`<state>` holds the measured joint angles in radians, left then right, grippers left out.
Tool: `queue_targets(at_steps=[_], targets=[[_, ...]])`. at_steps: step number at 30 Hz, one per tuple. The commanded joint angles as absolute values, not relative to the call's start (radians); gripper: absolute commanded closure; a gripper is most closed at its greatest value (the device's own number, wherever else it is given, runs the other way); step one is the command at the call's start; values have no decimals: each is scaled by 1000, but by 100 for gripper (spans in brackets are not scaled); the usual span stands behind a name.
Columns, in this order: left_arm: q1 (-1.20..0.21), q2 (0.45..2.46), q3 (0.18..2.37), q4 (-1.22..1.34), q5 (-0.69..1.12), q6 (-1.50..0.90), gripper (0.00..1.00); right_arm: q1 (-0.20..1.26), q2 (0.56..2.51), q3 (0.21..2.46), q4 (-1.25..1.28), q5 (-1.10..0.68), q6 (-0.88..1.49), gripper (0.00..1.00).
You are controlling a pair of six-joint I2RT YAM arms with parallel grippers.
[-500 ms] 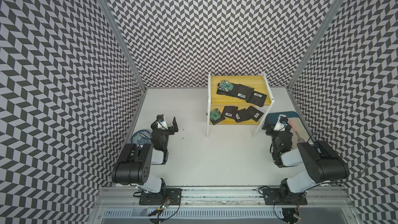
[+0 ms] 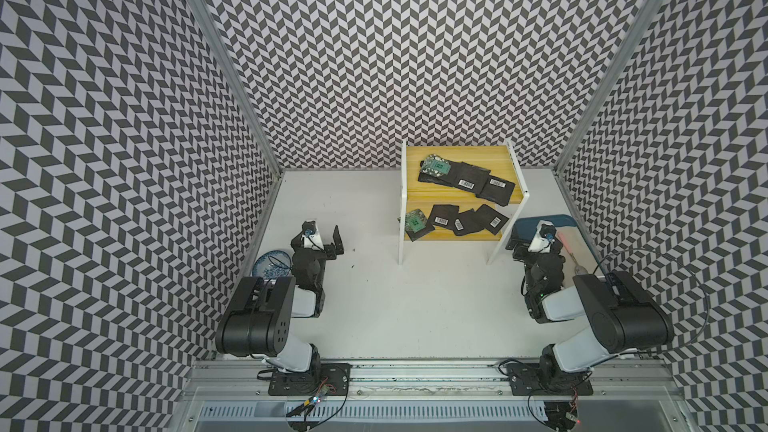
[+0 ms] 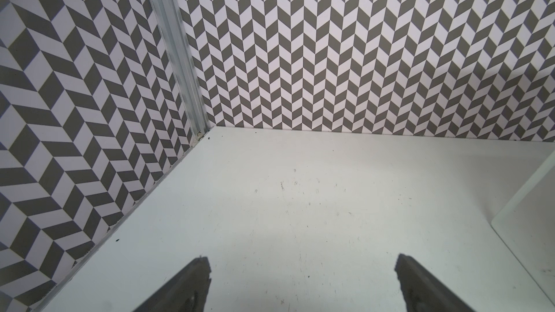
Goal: Remove the tea bags from the shelf
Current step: Pick up the tea bag from the shelf.
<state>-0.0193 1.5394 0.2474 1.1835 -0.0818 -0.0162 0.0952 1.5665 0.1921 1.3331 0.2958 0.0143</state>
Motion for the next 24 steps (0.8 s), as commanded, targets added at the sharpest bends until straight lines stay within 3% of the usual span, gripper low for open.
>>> queue_targets(at_steps=[1, 16, 20, 24], targets=[[-23, 1549, 265, 1219, -87, -7, 0, 100, 1576, 204, 1394, 306, 7, 1], [-23, 1544, 263, 1221, -89, -8, 0, 102, 1574, 198, 1407, 309, 5, 1], [-29, 1466, 423, 893, -132, -21, 0, 111, 1467, 252, 1247, 356, 10, 1], [-46, 1404, 447, 828, -121, -1, 0, 104, 1301, 281, 1084, 403, 60, 1]])
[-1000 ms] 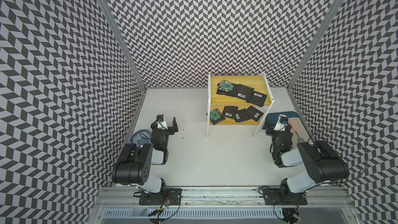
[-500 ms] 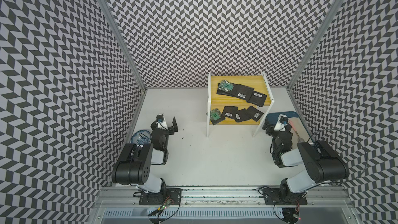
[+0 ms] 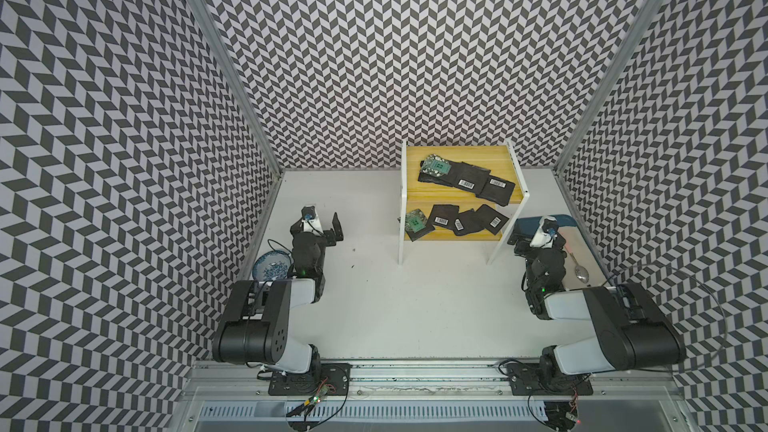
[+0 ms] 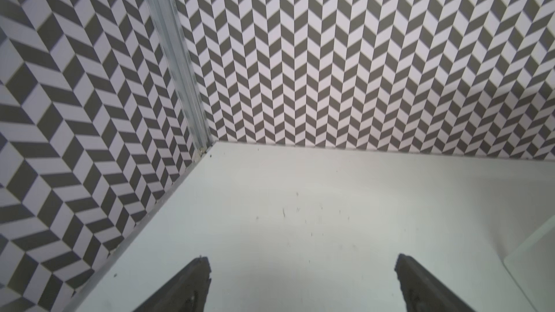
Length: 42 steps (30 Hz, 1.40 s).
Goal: Remove the tea bags from the shelf
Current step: Pick up the tea bag from the shelf.
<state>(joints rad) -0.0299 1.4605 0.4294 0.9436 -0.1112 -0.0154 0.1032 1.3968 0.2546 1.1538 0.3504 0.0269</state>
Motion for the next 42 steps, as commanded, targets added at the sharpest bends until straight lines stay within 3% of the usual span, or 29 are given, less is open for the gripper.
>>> queue_targets(at_steps=[1, 5, 9, 12, 15, 19, 22, 26, 33, 42], targets=[[-49, 1381, 462, 799, -114, -18, 0, 102, 1261, 296, 1028, 404, 77, 1], [-49, 1321, 591, 604, -38, -115, 0, 91, 1159, 451, 701, 408, 160, 1], [-28, 1293, 766, 337, 47, -363, 0, 78, 1042, 609, 384, 426, 315, 1], [19, 1288, 833, 295, 285, -531, 0, 61, 926, 710, 114, 491, 579, 1], [19, 1309, 934, 217, 439, -571, 2, 31, 821, 745, 114, 293, 587, 2], [1, 1293, 1048, 98, 548, -563, 16, 32, 851, 935, -99, 69, 571, 11], [-55, 1271, 1132, -17, 563, -521, 16, 32, 905, 1068, -254, -159, 519, 16], [-153, 1258, 1224, -131, 571, -464, 16, 34, 922, 1187, -391, -307, 543, 16], [-225, 1250, 1352, -265, 589, -408, 23, 34, 983, 1312, -569, -445, 575, 23], [-341, 1305, 1413, -359, 531, -348, 23, 35, 950, 1313, -685, -487, 636, 23]])
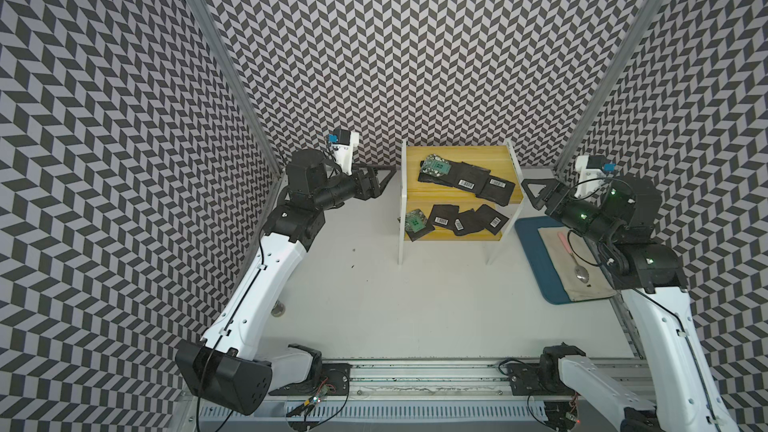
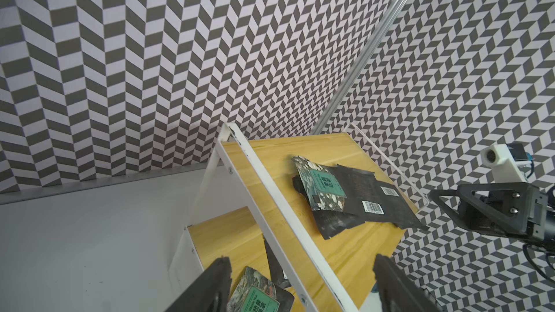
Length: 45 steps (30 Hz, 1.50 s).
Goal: Remove the tea bags from the shelf
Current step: Pick up the tea bag from the shelf.
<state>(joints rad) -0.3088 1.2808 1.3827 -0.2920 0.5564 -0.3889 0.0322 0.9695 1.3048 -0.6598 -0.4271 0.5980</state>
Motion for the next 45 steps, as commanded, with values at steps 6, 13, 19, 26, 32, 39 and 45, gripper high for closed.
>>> queue_targets(at_steps=[6, 13, 19, 26, 32, 39, 45], targets=[[-404, 1363, 1445, -417, 447, -314, 27, 52, 914, 1137, -546, -595, 790, 28], [-406, 1364, 1436, -426, 428, -290, 30, 70, 903, 1075, -440, -633, 894, 30], [-406, 1368, 1431, -425, 437, -293, 32, 79, 906, 1041, -339, -657, 987, 32], [-405, 1368, 1435, -420, 449, -298, 32, 87, 942, 1040, -291, -686, 1052, 38], [-405, 1364, 1427, -413, 461, -304, 32, 95, 966, 1039, -285, -688, 1074, 45], [-408, 1358, 1408, -398, 476, -319, 32, 104, 988, 1020, -277, -687, 1094, 56], [-407, 1350, 1393, -395, 480, -321, 32, 105, 980, 986, -235, -686, 1129, 68]])
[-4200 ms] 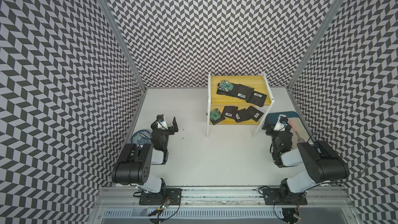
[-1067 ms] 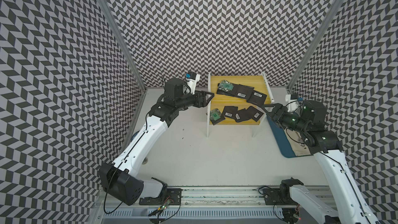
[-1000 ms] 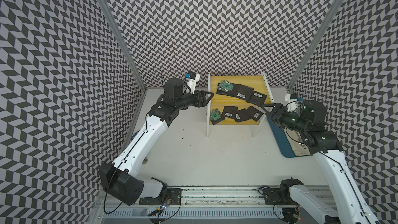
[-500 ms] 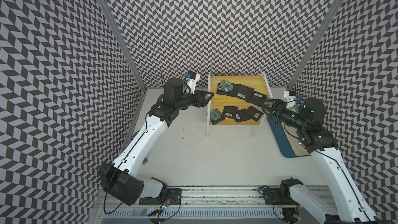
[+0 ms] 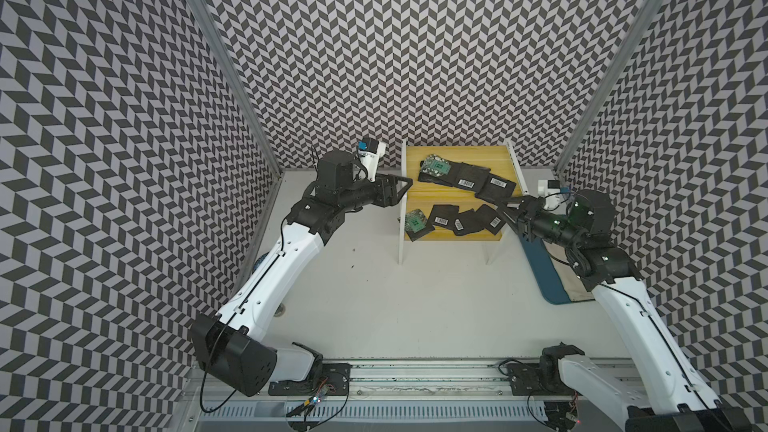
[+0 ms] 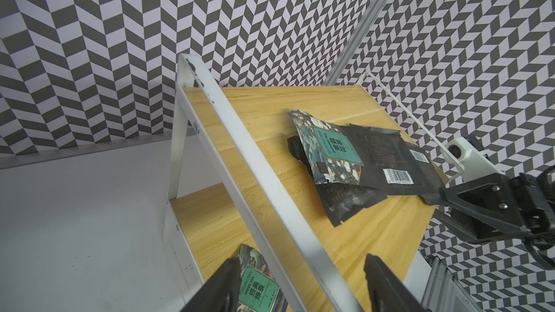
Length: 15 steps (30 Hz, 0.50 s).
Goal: Remove the tea bags from the shelf
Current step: Pick up the tea bag from the shelf.
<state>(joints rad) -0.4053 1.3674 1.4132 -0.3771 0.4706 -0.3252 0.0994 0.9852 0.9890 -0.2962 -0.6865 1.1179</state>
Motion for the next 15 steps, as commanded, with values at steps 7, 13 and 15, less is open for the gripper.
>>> queue_targets(at_steps=[7, 13, 15], targets=[[-407, 1346, 1389, -395, 482, -323, 32, 106, 979, 1015, -265, -686, 1117, 84], [-408, 1345, 1388, -393, 485, -330, 32, 106, 971, 1046, -309, -675, 1100, 92], [-408, 1342, 1388, -392, 488, -333, 32, 106, 973, 1058, -321, -674, 1095, 92]])
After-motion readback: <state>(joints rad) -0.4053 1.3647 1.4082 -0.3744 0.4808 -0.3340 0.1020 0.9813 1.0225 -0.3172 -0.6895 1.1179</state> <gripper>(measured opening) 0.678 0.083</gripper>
